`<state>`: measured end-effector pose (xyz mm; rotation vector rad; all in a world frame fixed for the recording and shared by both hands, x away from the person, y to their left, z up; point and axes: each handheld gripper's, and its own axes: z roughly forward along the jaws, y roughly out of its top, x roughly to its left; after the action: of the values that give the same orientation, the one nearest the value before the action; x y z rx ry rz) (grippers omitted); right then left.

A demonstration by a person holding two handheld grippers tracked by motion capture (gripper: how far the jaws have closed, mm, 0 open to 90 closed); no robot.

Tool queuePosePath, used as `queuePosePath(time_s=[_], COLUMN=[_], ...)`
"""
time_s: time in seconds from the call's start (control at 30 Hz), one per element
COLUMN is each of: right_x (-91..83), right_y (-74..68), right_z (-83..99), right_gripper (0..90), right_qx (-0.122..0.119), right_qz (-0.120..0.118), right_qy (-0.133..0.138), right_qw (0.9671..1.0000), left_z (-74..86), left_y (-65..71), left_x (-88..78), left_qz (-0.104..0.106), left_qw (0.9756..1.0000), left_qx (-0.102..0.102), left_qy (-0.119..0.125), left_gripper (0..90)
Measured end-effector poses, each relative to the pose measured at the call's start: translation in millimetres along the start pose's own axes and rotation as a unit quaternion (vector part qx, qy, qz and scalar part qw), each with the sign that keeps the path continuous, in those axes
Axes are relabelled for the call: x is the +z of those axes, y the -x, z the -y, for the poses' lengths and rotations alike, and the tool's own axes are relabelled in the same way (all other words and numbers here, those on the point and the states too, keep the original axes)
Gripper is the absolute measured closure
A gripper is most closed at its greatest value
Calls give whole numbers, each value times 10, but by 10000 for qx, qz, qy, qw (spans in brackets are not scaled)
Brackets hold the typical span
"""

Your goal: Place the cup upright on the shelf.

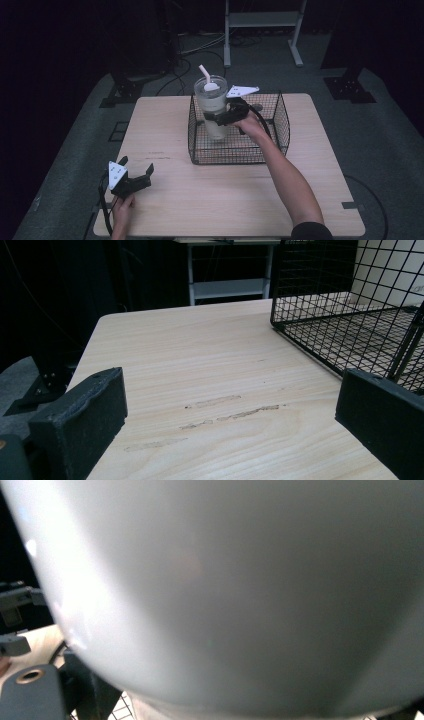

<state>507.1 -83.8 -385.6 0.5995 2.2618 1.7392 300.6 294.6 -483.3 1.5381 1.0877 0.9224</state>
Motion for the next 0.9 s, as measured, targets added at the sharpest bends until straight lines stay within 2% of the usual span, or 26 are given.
queuePosePath(time_s=[0.13,0.23,0.43,0.77,0.9], right_x=[46,82,124,196,215], right_y=[40,71,166,248,252], right_z=[46,97,200,304,313], right_gripper=[90,90,90,90,90], right_qx=[28,33,125,217,272], right_qz=[13,107,115,57,15], right_qy=[-38,-220,-433,-602,-579], right_qw=[10000,9997,9989,9979,9980], left_z=[0,1,1,1,1], left_y=[0,-2,1,1,2], left_x=[1,3,3,3,2], left_qz=[2,2,9,10,13], left_qw=[10000,10000,10000,10000,10000], left_qx=[8,1,7,13,20], left_qy=[1,11,0,-3,-5], left_gripper=[0,0,0,0,0])
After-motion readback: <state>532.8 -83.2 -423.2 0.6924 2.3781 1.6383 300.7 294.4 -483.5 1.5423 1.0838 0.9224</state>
